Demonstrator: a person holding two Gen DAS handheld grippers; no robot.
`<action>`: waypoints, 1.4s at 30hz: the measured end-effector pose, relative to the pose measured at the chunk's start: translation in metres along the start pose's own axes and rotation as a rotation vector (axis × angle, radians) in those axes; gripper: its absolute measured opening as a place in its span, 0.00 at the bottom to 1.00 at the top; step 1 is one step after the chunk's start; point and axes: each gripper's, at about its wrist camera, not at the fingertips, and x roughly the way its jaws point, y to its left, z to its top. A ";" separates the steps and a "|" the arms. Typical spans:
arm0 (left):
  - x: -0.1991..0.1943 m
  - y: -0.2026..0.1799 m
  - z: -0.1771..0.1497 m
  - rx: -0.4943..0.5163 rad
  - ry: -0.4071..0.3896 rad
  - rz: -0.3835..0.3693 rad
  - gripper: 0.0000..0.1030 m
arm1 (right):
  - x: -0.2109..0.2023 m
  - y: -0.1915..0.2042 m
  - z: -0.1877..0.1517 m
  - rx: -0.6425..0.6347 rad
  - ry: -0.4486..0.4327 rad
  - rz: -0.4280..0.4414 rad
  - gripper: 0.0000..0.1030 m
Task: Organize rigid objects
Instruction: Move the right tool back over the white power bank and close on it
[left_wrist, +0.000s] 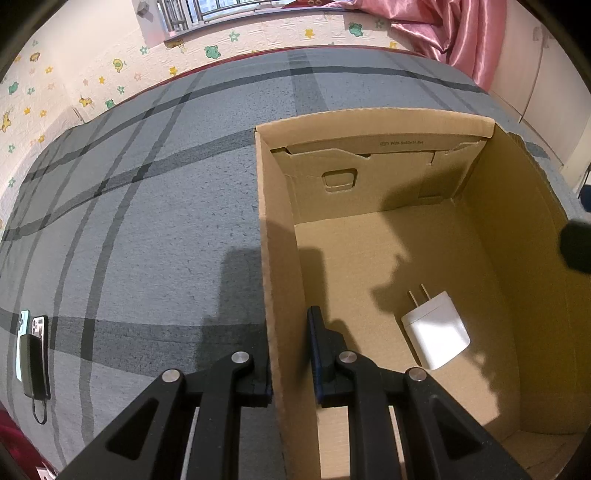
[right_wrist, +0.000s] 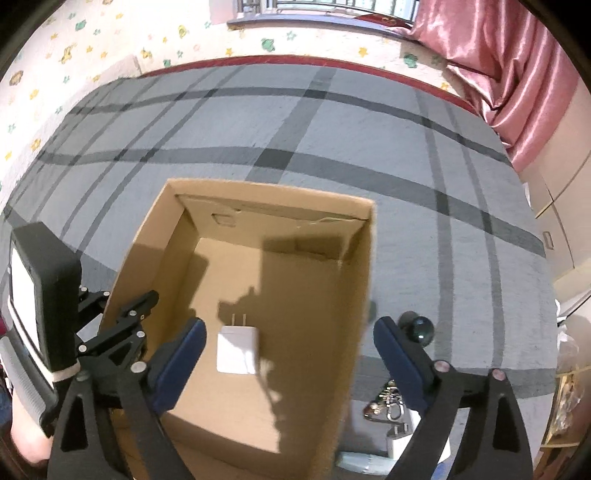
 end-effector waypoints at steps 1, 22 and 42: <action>0.000 0.000 0.000 0.001 0.000 0.001 0.15 | -0.002 -0.004 -0.001 0.006 -0.004 0.002 0.95; 0.000 -0.003 0.001 0.009 0.000 0.015 0.15 | -0.027 -0.129 -0.052 0.088 -0.031 -0.107 0.98; -0.001 -0.006 -0.001 0.012 -0.003 0.025 0.15 | 0.043 -0.179 -0.110 0.154 0.079 -0.087 0.98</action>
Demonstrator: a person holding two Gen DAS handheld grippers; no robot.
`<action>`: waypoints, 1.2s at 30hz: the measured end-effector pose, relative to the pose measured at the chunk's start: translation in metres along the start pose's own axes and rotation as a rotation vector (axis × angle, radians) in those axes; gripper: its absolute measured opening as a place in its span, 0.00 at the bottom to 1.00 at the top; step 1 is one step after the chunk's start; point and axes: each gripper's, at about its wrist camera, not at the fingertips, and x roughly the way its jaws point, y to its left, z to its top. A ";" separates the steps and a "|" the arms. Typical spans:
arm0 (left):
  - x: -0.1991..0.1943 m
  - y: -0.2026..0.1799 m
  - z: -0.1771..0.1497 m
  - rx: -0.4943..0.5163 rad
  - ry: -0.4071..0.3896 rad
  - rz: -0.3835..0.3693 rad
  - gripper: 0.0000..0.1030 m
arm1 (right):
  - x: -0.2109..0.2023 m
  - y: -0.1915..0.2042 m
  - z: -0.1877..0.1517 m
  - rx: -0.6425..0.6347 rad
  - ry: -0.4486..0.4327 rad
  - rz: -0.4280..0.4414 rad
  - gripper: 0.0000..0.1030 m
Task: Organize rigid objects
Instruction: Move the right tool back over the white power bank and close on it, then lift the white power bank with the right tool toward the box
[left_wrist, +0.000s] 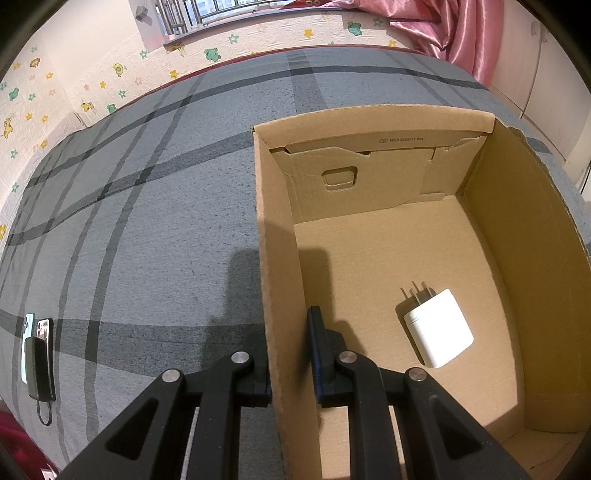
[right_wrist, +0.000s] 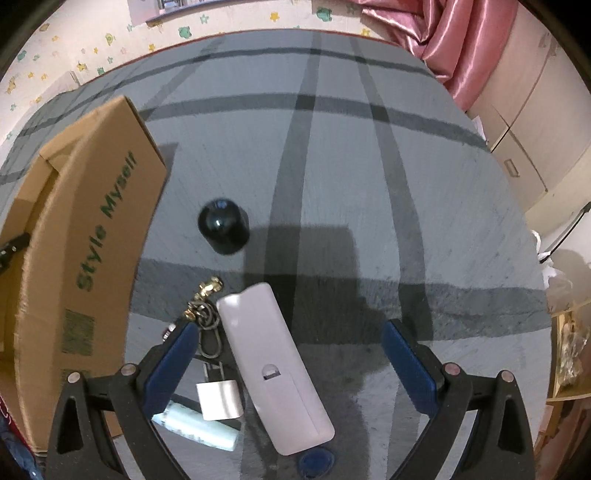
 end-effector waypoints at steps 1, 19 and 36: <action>0.000 0.000 0.000 0.000 0.000 0.000 0.15 | 0.004 -0.001 -0.001 0.004 0.010 0.003 0.98; 0.000 0.000 0.000 0.000 0.000 0.002 0.15 | 0.049 -0.008 -0.023 0.040 0.105 0.014 0.93; -0.001 0.000 -0.002 0.002 -0.005 0.007 0.15 | 0.038 0.003 -0.021 0.056 0.094 0.016 0.48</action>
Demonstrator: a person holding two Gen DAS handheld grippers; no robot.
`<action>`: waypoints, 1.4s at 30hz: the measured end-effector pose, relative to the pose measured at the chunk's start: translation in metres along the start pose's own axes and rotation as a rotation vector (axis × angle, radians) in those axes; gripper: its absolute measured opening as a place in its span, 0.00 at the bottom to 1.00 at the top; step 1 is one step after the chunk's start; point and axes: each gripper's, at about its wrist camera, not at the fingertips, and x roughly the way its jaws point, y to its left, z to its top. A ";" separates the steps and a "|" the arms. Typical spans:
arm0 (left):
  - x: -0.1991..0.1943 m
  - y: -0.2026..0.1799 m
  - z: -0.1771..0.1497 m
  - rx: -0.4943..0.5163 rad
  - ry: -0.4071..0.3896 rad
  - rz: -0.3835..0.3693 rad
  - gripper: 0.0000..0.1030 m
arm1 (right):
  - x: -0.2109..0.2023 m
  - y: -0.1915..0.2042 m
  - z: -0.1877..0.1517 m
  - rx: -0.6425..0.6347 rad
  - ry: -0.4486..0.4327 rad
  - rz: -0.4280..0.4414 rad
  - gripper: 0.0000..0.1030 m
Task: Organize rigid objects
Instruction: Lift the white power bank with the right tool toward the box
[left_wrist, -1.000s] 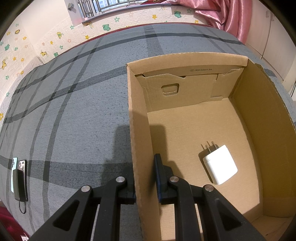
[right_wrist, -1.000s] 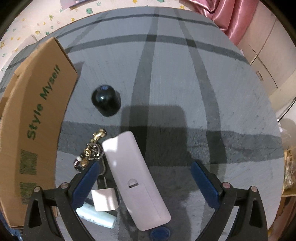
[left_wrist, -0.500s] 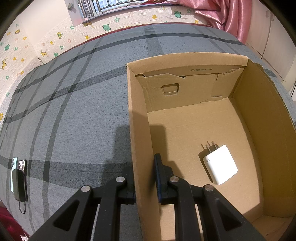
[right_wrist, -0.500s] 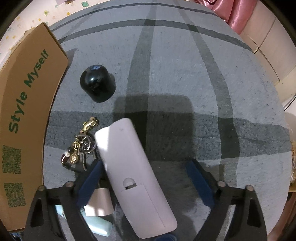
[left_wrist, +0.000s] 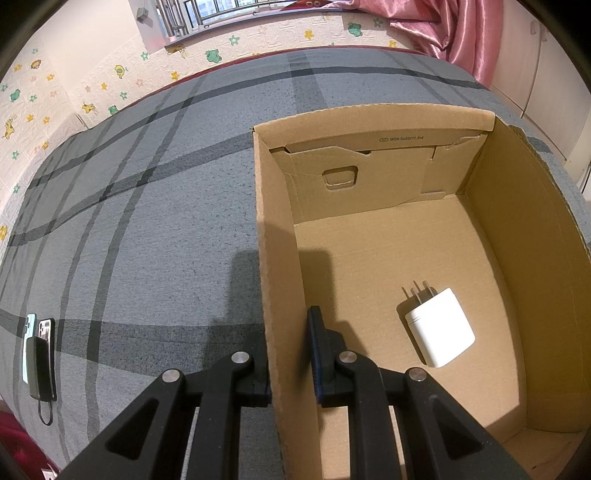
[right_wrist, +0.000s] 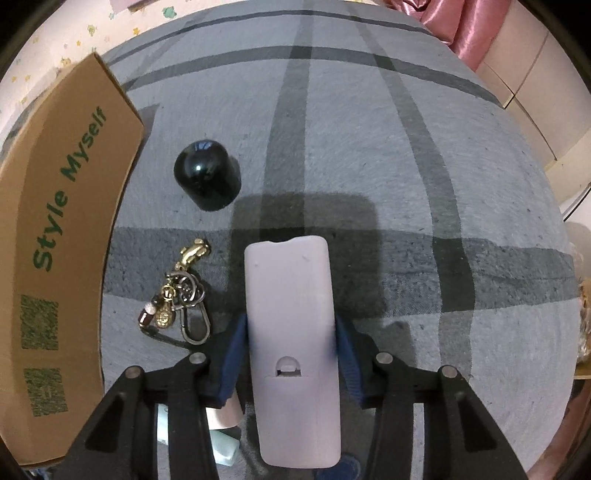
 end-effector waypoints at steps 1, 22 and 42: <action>0.000 0.000 0.000 0.000 0.000 0.000 0.15 | -0.001 -0.001 -0.001 0.001 -0.003 -0.002 0.48; -0.001 0.001 0.001 -0.001 -0.001 -0.002 0.15 | -0.032 0.009 0.016 -0.008 -0.073 0.001 0.46; 0.000 0.002 0.000 -0.004 -0.001 -0.007 0.15 | -0.065 0.019 0.027 -0.043 -0.111 0.006 0.16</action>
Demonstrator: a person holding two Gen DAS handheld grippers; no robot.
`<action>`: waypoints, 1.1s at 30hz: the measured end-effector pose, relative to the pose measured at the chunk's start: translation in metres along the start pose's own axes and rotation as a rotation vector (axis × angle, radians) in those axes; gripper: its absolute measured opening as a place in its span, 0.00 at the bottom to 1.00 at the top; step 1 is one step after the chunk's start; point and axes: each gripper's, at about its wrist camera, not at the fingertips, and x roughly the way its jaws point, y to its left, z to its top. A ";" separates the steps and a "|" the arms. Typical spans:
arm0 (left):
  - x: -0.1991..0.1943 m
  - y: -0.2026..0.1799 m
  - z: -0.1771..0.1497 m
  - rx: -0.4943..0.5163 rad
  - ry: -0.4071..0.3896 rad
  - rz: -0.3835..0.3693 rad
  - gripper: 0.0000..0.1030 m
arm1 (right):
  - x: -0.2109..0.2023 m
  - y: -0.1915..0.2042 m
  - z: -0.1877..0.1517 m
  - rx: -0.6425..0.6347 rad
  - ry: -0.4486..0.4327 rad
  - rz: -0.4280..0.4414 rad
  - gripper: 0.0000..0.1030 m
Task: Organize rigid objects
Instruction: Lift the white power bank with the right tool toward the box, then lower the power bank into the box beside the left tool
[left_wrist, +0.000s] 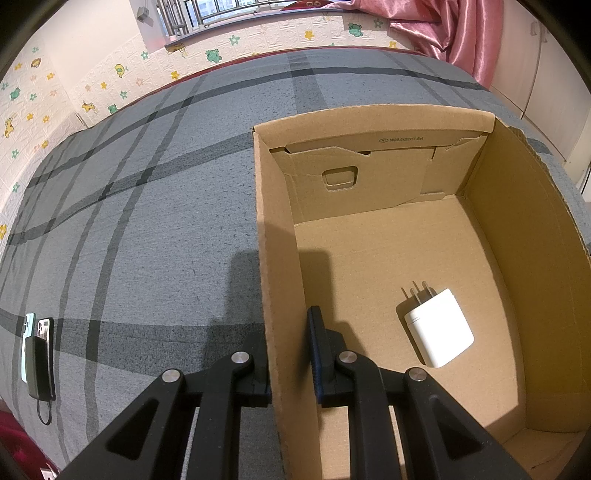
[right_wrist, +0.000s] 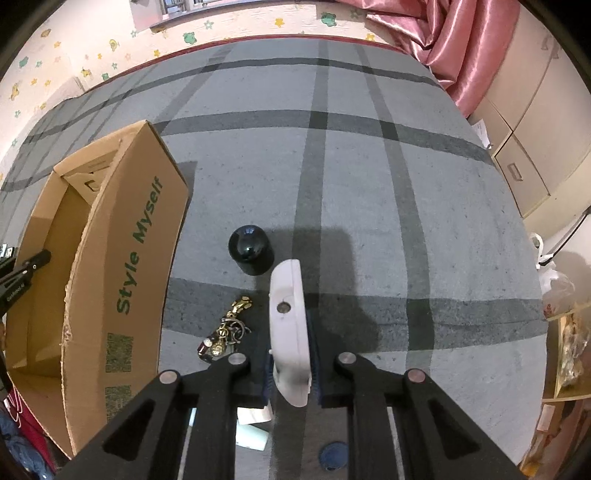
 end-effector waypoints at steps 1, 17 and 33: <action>0.000 0.000 0.000 0.000 0.000 0.000 0.15 | -0.001 0.000 0.001 0.002 -0.002 0.003 0.16; 0.001 0.002 0.000 -0.004 0.000 -0.008 0.15 | -0.057 0.039 0.027 -0.073 -0.073 0.057 0.16; 0.001 0.005 0.000 -0.008 0.000 -0.016 0.15 | -0.095 0.094 0.049 -0.172 -0.121 0.093 0.16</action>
